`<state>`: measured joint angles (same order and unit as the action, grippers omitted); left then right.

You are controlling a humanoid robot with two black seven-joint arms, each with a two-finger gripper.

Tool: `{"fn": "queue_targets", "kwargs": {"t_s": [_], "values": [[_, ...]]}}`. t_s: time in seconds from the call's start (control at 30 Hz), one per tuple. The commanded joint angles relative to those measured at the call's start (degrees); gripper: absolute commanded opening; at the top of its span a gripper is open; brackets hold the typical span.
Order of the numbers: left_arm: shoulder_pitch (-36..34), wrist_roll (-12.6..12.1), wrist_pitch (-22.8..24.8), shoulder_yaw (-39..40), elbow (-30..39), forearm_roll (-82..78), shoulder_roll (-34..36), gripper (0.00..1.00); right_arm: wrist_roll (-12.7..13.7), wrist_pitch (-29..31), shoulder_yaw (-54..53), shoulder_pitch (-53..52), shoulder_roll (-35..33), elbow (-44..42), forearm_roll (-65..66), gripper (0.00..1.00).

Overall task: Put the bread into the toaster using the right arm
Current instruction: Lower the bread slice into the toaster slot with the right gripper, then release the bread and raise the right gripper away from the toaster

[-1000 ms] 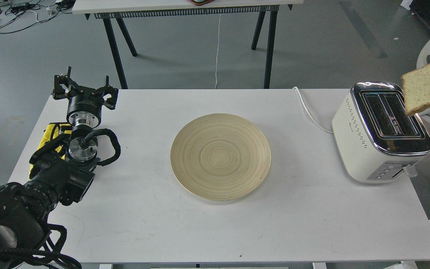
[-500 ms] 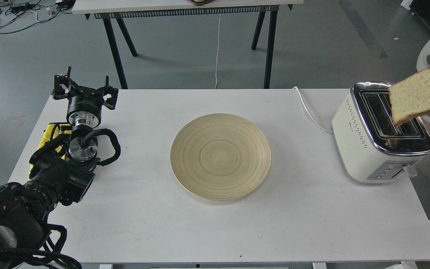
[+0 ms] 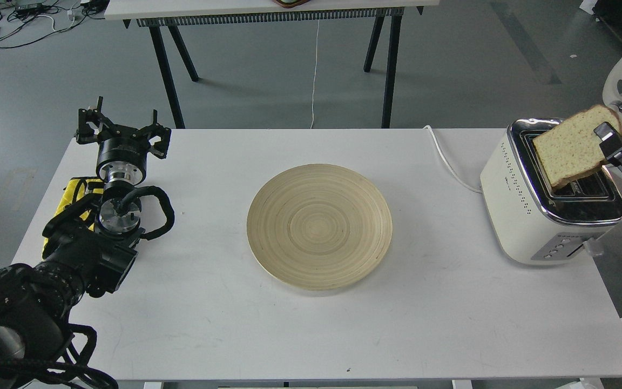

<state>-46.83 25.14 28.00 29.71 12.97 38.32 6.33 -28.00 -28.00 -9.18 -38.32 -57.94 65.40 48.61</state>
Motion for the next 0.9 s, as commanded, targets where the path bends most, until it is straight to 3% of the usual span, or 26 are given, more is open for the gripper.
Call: {"fn": "queue_targets", "kwargs": {"t_s": [0.0, 0.33, 0.4, 0.5, 0.57, 0.7, 0.87], "values": [[-0.02, 0.00, 0.00, 0.00, 0.03, 0.00, 0.00, 1.00, 0.00, 0.00, 0.22, 0.00, 0.02, -0.10, 0.00, 0.02], [-0.02, 0.00, 0.00, 0.00, -0.05, 0.00, 0.00, 1.00, 0.00, 0.00, 1.01, -0.08, 3.36, -4.40, -0.09, 0.09], [-0.02, 0.00, 0.00, 0.00, -0.05, 0.00, 0.00, 1.00, 0.00, 0.00, 1.01, -0.08, 4.33, -5.02, -0.09, 0.20], [0.07, 0.00, 0.00, 0.00, 0.03, 0.00, 0.00, 1.00, 0.00, 0.00, 0.92, -0.17, 6.17, -6.07, -0.26, 0.62], [-0.02, 0.00, 0.00, 0.00, 0.03, 0.00, 0.00, 1.00, 0.00, 0.00, 0.84, -0.26, 6.79, -5.99, -0.62, 0.86], [-0.02, 0.00, 0.00, 0.00, -0.05, 0.00, 0.00, 1.00, 0.00, 0.00, 0.48, -0.26, 6.88, -5.72, -0.88, 0.93], [-0.02, 0.00, 0.00, 0.00, 0.03, 0.00, 0.00, 1.00, 0.00, 0.00, -0.04, -1.84, 6.88, -5.11, -1.06, 0.94]]}}
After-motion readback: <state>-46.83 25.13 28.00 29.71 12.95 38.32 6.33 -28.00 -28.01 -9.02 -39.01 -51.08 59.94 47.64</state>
